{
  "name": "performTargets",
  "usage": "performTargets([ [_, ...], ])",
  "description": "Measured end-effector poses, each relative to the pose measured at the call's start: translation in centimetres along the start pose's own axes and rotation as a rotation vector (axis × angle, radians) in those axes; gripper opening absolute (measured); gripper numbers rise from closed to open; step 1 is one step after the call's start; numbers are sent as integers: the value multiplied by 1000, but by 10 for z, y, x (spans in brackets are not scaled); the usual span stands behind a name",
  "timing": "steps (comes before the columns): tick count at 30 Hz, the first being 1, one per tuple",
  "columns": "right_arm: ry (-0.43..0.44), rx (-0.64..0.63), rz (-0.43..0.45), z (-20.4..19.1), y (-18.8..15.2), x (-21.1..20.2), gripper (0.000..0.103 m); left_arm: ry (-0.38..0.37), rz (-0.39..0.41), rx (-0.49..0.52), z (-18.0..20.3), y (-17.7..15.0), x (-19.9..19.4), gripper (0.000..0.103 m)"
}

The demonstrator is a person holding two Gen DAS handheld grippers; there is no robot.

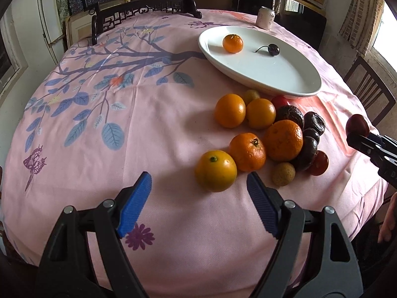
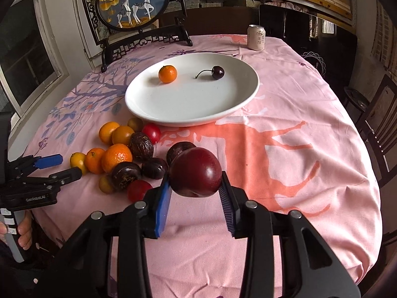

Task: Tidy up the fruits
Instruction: 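Grasp a red plum with the right tool while the left tool grasps a yellow tomato, then place the plum on the plate with the right tool while the left places the yellow tomato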

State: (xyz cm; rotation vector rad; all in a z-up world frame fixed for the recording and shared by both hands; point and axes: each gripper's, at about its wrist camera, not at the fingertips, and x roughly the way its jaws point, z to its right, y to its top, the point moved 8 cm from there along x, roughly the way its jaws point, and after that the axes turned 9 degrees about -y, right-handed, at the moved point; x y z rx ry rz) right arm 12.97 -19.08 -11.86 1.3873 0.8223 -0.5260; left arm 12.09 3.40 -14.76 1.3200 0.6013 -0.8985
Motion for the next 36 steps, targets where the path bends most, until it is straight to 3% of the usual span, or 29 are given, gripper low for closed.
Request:
performTargets([
  [1,9,8,-7,-1,-2,0,39,1,-2,1,0,1,4,73],
  [2,14,12,-13,-1,-3,0,39,-3,-6,0,0,1,9,57],
  [4,16,13,-13,-1,-4,-1,39,-41,-14,0,4,2,15,37],
  [8,21,16,2,-3,-4,-8,39,-86,9,-11,9,4,10,36],
  [16,27,18,11,-5,-5,-12,39,-89,85,21,20,13,-23,36],
  [23,38,10,4,-7,1,-7,39,-116,78,57,34,33,-27,36],
  [30,102,-46,33,-15,60,-1,39,-94,68,98,39,115,-6,36],
  [36,75,-63,5,-16,125,52,39,-56,29,99,38,184,49,36],
])
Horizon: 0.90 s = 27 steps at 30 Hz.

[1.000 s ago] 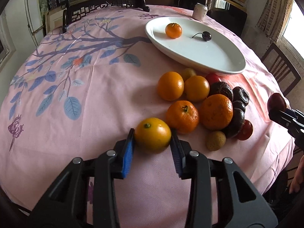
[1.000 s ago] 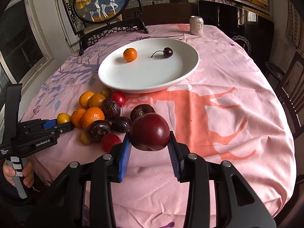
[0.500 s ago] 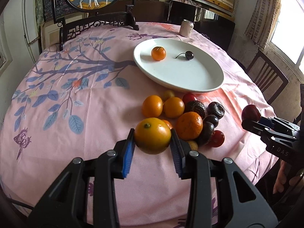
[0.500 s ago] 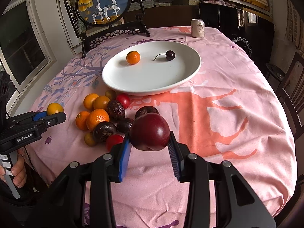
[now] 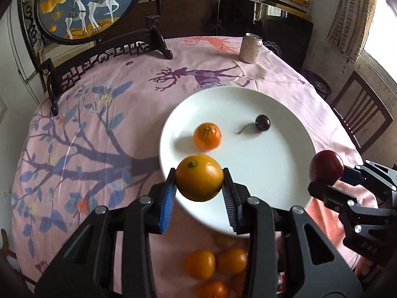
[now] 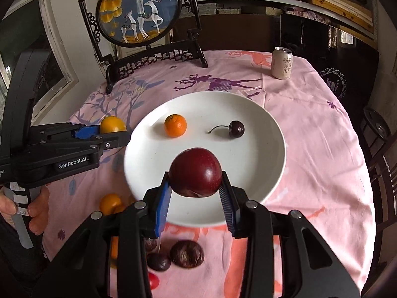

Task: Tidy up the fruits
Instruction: 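Place the plum on the plate with the right tool while the left places the yellow tomato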

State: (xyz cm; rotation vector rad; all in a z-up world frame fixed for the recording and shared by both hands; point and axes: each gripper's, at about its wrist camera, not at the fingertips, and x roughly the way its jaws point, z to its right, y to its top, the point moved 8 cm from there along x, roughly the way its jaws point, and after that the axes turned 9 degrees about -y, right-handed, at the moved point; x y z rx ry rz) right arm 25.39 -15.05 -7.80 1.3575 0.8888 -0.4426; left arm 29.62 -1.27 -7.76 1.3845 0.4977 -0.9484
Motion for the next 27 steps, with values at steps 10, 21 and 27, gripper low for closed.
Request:
performTargets([
  [10,-48,-17,-149,6,22,100,38,-15,-110,-35,-13,11,68,37],
  [21,-98,-72,0,6,27,30,60,-27,-15,-23,-6,4,6,65],
  [27,-81,-51,136,1,-42,-69,67,5,97,-49,0,-73,-62,74],
])
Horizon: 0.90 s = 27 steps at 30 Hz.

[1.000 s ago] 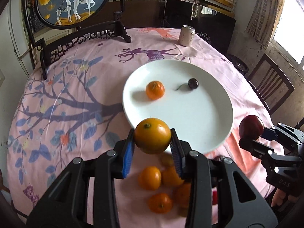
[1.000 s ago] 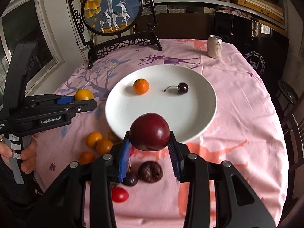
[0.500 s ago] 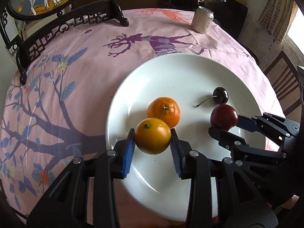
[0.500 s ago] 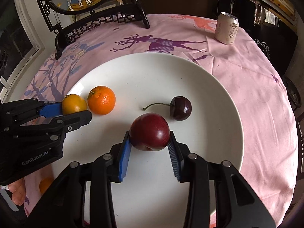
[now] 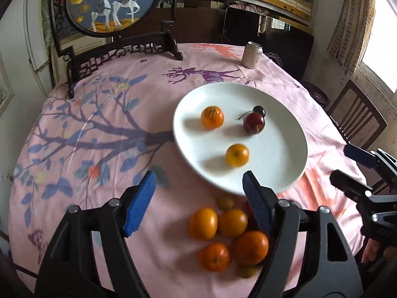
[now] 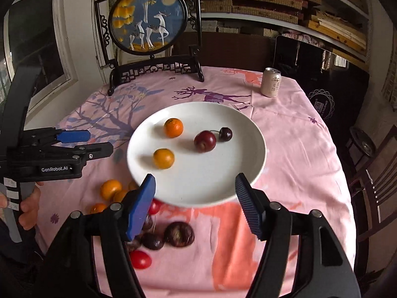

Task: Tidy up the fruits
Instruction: 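Place the plum on the plate with the right tool while the left places the yellow tomato, then grasp a dark passion fruit with the right tool while the left tool grasps a mandarin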

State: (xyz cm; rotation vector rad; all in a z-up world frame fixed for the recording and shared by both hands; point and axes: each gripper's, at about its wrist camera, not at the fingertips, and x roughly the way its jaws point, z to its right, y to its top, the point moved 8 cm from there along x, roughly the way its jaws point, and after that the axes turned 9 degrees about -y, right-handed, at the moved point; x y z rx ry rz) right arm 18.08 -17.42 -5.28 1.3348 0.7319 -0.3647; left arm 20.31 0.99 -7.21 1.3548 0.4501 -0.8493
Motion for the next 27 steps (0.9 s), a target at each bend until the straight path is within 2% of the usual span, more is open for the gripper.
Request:
performTargets([
  [4,-27,37,3,-4,-41,-28,67,8,-5,-35,-2,-51,-19,74],
  [8,-21,27,-28,-15,-53,-30,67,20,-35,-16,1,-77,-24,74],
  [12,-35,14,-51,-20,-61,-20,67,14,-34,-24,-1,-87,-29,74],
  [17,-90,7,-112,-10,-77,11,67,20,-53,-33,-7,-96,-28,75],
  [24,-94,-30,-218,-10,-96,47,67,23,-81,-45,-14,-103,-22,76],
  [27,-74,-40,-221,-16,-95,59,67,26,-94,-47,-16,-105,-17,77],
])
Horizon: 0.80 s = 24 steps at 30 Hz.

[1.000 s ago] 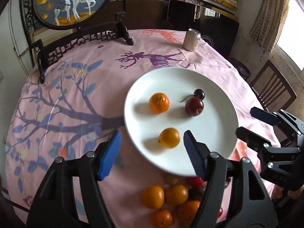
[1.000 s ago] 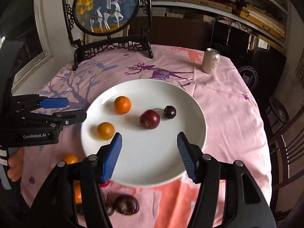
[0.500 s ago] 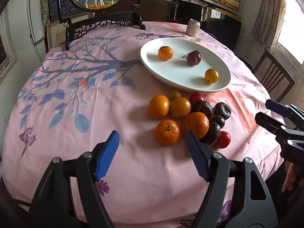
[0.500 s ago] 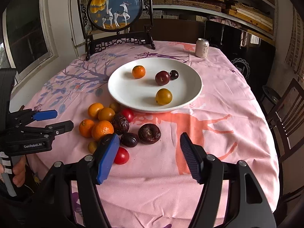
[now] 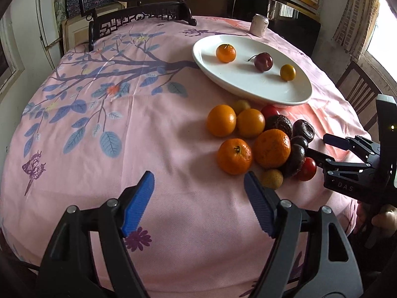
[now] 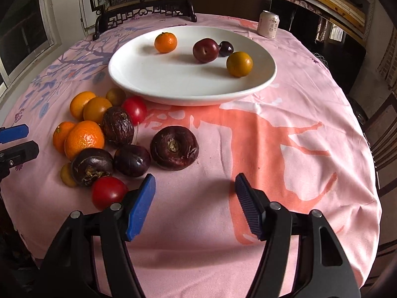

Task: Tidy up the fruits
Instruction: 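Grasp a dark passion fruit with the right tool while the left tool grasps a mandarin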

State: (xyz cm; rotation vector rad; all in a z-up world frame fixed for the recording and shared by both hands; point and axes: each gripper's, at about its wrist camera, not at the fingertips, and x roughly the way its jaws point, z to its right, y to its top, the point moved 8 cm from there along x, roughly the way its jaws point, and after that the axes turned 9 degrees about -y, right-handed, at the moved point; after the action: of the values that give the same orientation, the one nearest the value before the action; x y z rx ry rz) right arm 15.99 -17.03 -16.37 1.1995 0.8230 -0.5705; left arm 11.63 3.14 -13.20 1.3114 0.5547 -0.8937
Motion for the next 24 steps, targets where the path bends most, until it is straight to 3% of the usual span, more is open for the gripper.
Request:
performTargets([
  [5,18,-4,22,-7,18,11,65,2,-13,2,0,-2,3,77],
  [7,55,-12,32,-12,21,9,40,4,-14,3,0,-2,4,77],
  [15,44,72,25,5,7,-17,40,3,-46,14,5,0,19,77],
  [21,87,114,19,14,-5,-29,40,8,-81,45,16,3,43,76],
  [22,91,121,18,15,-6,-29,40,24,-77,53,16,5,47,74],
  [24,94,127,20,16,-7,-30,40,21,-65,71,20,12,50,60],
])
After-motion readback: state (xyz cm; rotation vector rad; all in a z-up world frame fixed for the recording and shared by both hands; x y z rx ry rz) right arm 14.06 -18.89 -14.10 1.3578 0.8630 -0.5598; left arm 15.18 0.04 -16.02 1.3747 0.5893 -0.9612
